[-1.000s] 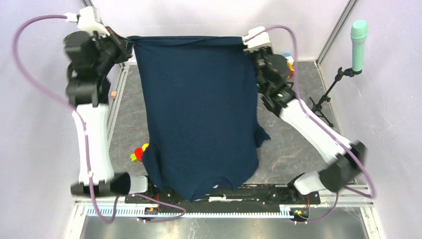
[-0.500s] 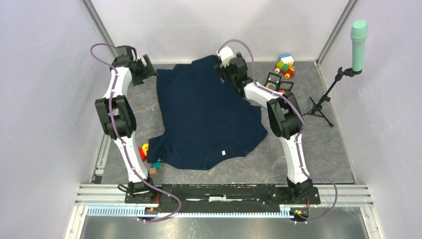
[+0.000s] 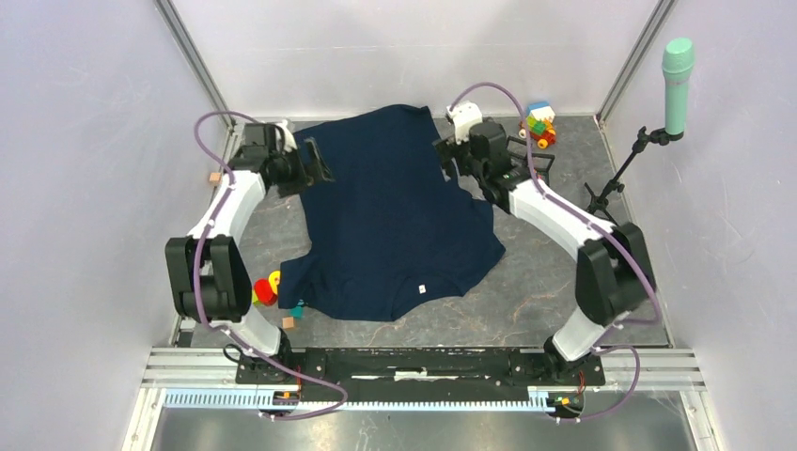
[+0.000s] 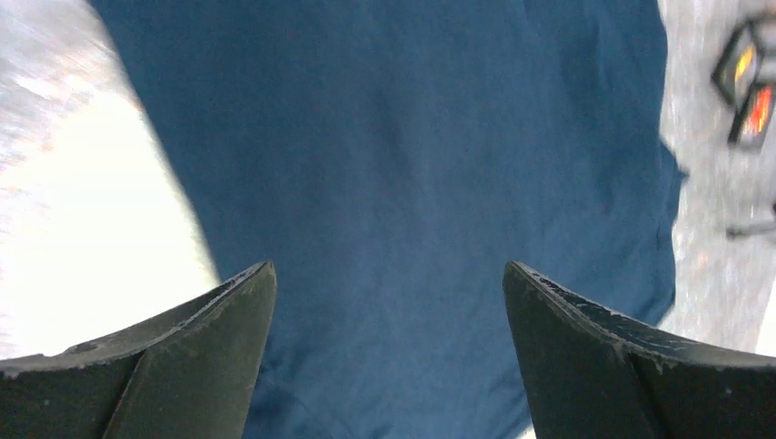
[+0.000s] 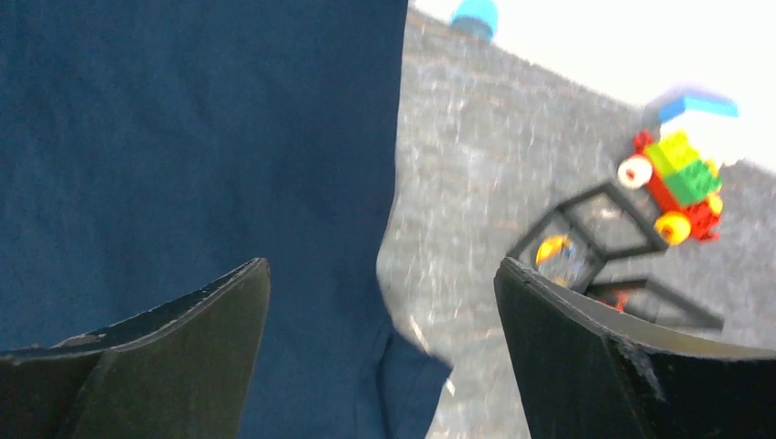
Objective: Pin the brooch onto the clothing
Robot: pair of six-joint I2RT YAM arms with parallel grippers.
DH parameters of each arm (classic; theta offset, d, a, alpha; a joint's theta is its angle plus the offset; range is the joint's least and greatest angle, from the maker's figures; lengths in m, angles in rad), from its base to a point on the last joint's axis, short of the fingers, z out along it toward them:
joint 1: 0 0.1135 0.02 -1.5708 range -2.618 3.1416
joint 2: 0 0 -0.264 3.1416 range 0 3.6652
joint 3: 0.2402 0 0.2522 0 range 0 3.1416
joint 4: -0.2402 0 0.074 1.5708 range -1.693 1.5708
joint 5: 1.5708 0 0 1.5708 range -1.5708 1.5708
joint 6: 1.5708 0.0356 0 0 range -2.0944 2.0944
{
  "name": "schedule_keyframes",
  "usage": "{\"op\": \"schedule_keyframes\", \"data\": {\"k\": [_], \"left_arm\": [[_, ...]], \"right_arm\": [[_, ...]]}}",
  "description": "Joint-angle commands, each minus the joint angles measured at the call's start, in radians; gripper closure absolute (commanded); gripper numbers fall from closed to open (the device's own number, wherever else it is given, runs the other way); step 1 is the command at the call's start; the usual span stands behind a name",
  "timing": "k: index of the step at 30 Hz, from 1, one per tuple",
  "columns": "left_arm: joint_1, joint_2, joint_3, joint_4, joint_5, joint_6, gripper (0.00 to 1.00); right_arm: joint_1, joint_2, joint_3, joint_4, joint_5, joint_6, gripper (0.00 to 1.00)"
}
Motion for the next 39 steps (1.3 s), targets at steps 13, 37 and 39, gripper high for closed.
{"op": "schedule_keyframes", "data": {"k": [13, 37, 39], "left_arm": [[-0.094, -0.655, -0.665, 0.121, 0.045, -0.180, 0.00], [-0.094, -1.066, -0.764, -0.360, -0.713, -0.646, 0.14], [-0.094, -1.057, -0.760, -0.382, -0.727, -0.669, 0.14]], "right_arm": [[-0.103, -0.378, -0.550, -0.170, -0.015, 0.197, 0.18], [-0.250, -0.376, -0.649, -0.036, -0.182, 0.246, 0.28], [-0.273, -0.339, -0.640, -0.028, -0.214, 0.248, 0.29]]}}
